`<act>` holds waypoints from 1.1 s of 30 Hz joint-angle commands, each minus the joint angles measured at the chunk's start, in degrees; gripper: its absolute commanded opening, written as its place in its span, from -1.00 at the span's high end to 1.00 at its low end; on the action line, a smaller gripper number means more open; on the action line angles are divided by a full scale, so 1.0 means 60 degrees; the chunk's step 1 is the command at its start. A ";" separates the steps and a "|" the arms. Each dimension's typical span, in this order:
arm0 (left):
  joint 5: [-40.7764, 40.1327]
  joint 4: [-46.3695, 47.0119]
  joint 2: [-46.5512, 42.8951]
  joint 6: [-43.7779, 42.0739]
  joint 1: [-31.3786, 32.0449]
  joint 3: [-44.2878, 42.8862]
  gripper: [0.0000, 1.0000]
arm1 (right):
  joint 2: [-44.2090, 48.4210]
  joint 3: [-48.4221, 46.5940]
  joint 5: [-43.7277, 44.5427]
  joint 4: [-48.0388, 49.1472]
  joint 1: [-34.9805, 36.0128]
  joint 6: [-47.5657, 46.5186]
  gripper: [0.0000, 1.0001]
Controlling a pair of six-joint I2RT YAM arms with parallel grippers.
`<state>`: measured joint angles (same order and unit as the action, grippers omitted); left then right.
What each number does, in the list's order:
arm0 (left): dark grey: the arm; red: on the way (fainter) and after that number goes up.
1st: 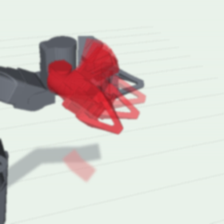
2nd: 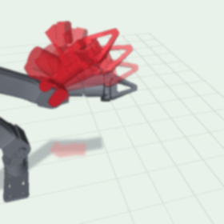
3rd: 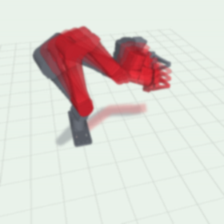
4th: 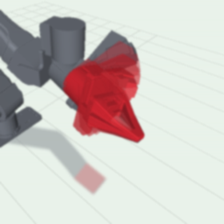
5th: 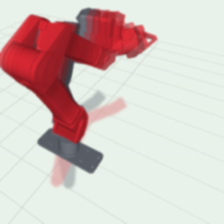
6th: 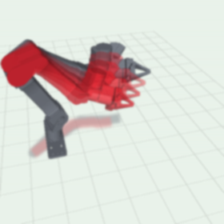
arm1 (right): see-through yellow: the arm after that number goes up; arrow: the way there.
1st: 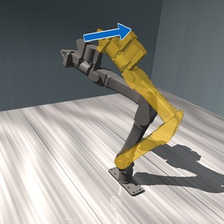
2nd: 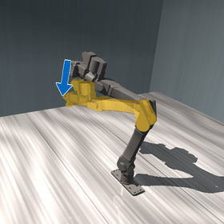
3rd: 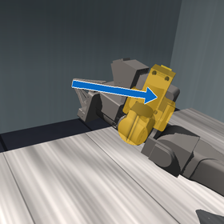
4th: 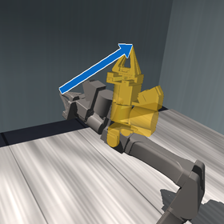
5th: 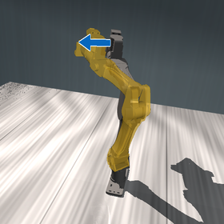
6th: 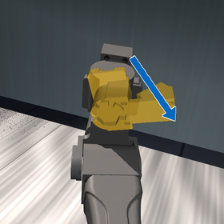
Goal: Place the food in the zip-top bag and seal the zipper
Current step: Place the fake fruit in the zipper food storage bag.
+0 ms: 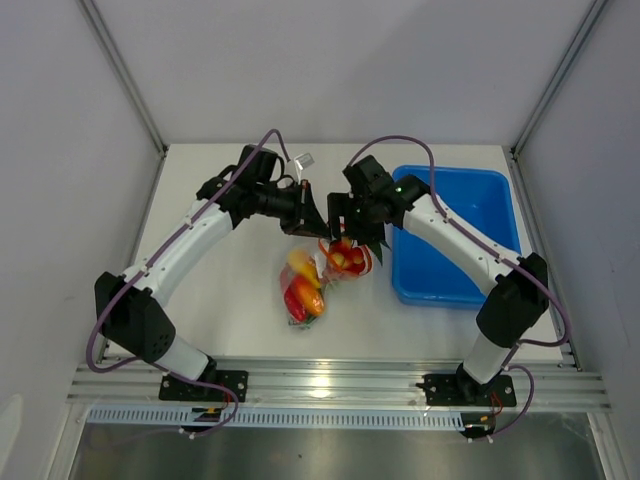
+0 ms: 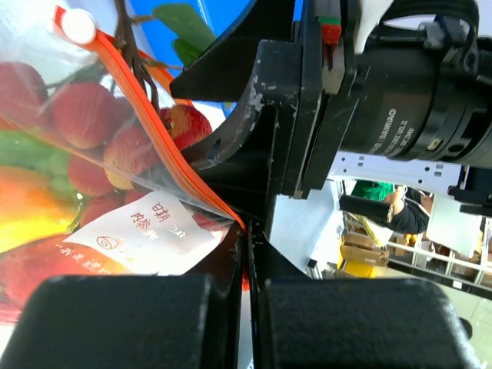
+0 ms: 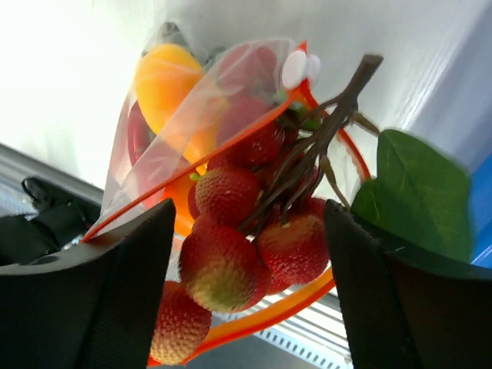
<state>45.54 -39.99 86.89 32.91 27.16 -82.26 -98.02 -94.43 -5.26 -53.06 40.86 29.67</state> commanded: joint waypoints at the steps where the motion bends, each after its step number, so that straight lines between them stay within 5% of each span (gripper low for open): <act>1: 0.0584 0.0688 -0.0214 0.0170 0.0073 -0.0104 0.99 | 0.0383 -0.0418 -0.0530 -0.0268 0.0119 -0.0346 -0.65; 18: 0.0525 0.0527 -0.0127 -0.0108 -0.0014 -0.0455 0.99 | 0.2332 -0.0946 -0.1145 -0.2581 -0.1111 0.0211 -0.60; 28: 0.0686 0.0849 -0.0214 0.0228 -0.0117 -0.0792 0.99 | 0.3635 0.1557 -0.2491 -0.2174 -0.2428 0.0680 0.25; 33: 0.0701 0.0966 -0.0258 0.0316 -0.0117 -0.0880 0.99 | 0.3607 0.2320 -0.2990 -0.1588 -0.2884 0.0651 0.28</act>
<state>46.44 -38.11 87.05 33.17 26.81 -83.99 -76.99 -81.65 -19.11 -65.80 24.49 33.06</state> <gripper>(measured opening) 0.005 0.359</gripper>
